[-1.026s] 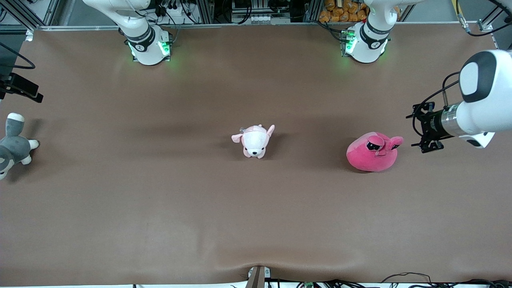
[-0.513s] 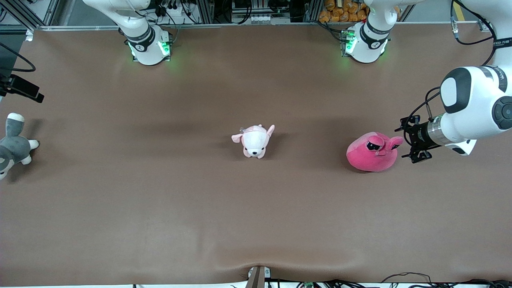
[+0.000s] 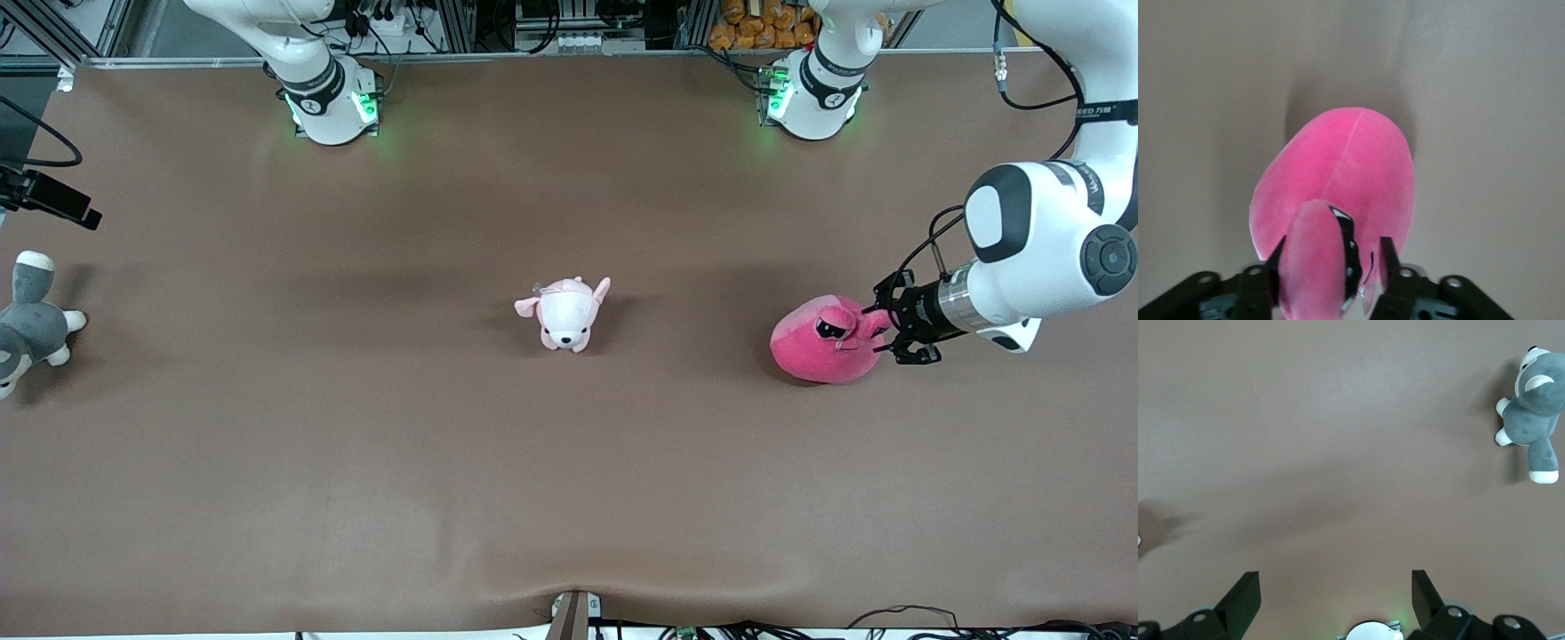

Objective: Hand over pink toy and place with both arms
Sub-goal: 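Lower the left gripper and grasp the pink toy's ear, then carry the pink toy with the left gripper toward the right gripper, then grasp the pink toy with the right gripper while the left gripper releases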

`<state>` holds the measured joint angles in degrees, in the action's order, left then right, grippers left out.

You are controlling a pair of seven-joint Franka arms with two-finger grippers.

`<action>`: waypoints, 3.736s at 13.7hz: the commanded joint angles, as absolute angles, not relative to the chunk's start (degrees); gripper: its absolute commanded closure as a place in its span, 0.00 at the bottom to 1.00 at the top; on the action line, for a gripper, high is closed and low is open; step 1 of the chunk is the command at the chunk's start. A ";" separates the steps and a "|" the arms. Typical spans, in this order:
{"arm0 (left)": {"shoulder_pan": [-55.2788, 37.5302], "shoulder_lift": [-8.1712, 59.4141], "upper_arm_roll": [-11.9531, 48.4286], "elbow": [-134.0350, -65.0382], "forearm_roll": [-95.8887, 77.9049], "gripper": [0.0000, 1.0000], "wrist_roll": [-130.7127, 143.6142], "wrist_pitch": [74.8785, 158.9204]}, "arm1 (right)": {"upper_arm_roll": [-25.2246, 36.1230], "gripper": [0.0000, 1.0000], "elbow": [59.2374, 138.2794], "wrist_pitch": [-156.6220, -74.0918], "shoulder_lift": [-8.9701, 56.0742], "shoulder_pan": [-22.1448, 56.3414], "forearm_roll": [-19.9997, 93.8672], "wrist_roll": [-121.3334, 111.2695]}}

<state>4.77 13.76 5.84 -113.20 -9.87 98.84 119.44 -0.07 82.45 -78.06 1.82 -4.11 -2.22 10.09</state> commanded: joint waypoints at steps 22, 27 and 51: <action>-9.48 18.98 25.66 -77.35 -14.41 1.00 132.44 108.18 | -1.05 0.00 81.56 -101.92 9.93 21.16 23.47 108.40; -16.43 19.25 25.49 -77.17 -14.41 1.00 135.00 113.45 | -0.97 0.00 81.56 -109.40 11.95 29.16 22.77 125.48; -21.10 20.57 25.40 -77.26 -14.41 0.00 137.90 118.83 | -0.70 1.00 77.88 -105.57 16.17 29.98 18.02 124.63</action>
